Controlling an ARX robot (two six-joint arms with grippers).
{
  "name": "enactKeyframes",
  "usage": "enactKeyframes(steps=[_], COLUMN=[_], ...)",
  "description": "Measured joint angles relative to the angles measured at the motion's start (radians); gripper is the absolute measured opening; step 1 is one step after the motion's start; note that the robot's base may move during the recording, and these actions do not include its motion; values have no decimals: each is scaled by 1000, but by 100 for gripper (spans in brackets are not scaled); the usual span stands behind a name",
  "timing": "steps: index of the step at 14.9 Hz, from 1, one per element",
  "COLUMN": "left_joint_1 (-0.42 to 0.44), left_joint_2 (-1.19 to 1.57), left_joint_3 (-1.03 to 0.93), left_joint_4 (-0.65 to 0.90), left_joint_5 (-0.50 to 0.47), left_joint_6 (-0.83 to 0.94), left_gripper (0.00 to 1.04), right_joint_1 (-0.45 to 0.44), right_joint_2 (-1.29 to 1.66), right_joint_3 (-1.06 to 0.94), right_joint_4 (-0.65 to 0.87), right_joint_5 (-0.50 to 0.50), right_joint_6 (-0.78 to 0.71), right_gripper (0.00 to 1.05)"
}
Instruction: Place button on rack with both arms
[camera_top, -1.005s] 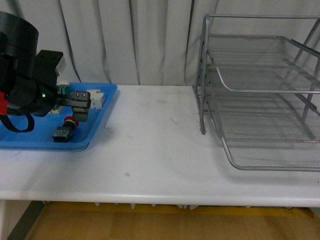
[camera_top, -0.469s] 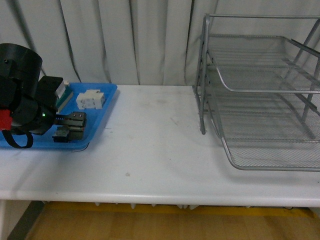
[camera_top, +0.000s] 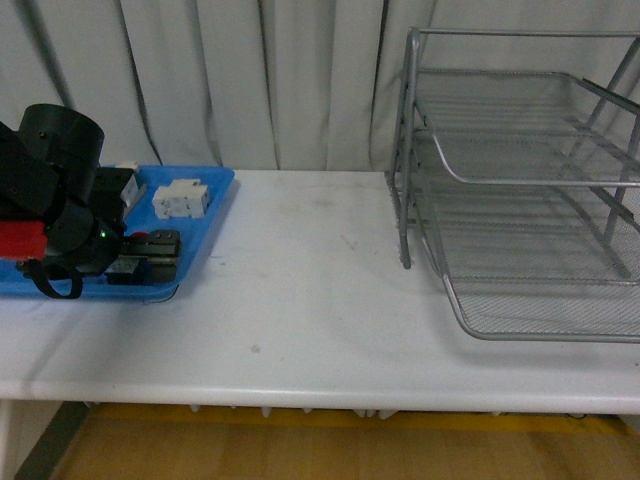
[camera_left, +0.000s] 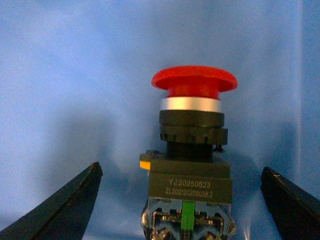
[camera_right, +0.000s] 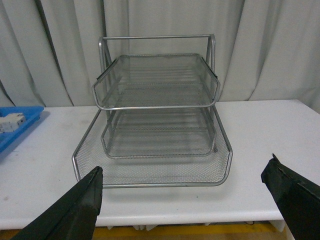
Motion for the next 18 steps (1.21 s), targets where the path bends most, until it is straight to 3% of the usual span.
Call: enactKeyframes(steps=[6,9,10,12,14,18], left_joint_1=[-5,-9,-22,-28,-32,-32], left_joint_2=[10,-55,-321,-526,-729,-1002], left_joint_3=[32,-13,-179,-343,-570,-813], left_joint_4=[-21,25,125,177,172,131], left_joint_5=[0,45,95,117,124,106], left_joint_6=[-34,-56,-52,-46,-26,-13], left_gripper=[38,36,36,36,36,36], right_joint_1=[0,0,0,0,0,0], right_joint_2=[0,0,0,0,0,0], right_joint_3=[0,0,0,0,0,0], right_joint_4=[0,0,0,0,0,0], right_joint_5=[0,0,0,0,0,0], right_joint_6=[0,0,0,0,0,0], right_gripper=[98,98,98,98,98,98])
